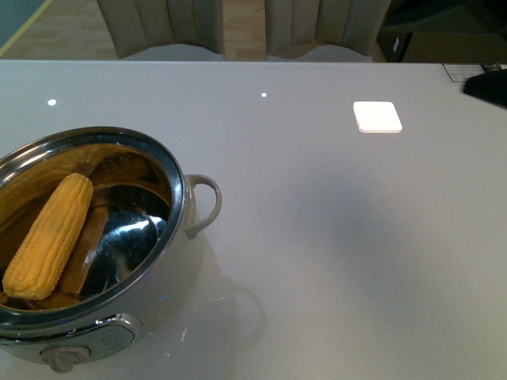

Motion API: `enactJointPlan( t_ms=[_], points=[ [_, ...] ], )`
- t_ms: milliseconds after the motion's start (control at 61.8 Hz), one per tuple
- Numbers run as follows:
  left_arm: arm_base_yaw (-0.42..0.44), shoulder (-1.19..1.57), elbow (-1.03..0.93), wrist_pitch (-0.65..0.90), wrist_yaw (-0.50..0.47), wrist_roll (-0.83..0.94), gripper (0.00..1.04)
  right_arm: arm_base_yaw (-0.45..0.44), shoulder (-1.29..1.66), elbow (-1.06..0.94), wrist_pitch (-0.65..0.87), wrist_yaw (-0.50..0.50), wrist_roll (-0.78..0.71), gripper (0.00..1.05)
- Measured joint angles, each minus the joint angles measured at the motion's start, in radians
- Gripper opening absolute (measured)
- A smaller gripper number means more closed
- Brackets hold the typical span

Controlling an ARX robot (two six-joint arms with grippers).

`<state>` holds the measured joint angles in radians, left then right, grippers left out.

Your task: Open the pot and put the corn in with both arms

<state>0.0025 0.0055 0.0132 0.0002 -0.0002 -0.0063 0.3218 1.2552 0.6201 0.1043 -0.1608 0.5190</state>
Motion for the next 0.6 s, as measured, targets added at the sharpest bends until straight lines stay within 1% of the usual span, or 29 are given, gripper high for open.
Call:
enactJointPlan(
  t_ms=[65, 178, 291, 453, 566, 582, 598],
  points=[
    [0.000, 0.000, 0.000, 0.000, 0.000, 0.000, 0.98, -0.025, -0.118, -0.061, -0.045, 0.011, -0.053, 0.96],
    [0.000, 0.000, 0.000, 0.000, 0.000, 0.000, 0.98, -0.039, -0.301, -0.146, -0.118, 0.038, -0.122, 0.96],
    [0.000, 0.000, 0.000, 0.000, 0.000, 0.000, 0.98, -0.040, -0.483, -0.209, -0.208, 0.081, -0.146, 0.96],
    [0.000, 0.000, 0.000, 0.000, 0.000, 0.000, 0.98, -0.023, -0.681, -0.225, -0.343, 0.154, -0.151, 0.96],
    [0.000, 0.000, 0.000, 0.000, 0.000, 0.000, 0.98, -0.021, -0.726, -0.224, -0.356, 0.161, -0.151, 0.96],
    [0.000, 0.000, 0.000, 0.000, 0.000, 0.000, 0.98, -0.019, -0.727, -0.225, -0.353, 0.167, -0.151, 0.96],
    [0.000, 0.000, 0.000, 0.000, 0.000, 0.000, 0.98, -0.012, -0.734, -0.235, -0.328, 0.195, -0.166, 0.94]
  ],
)
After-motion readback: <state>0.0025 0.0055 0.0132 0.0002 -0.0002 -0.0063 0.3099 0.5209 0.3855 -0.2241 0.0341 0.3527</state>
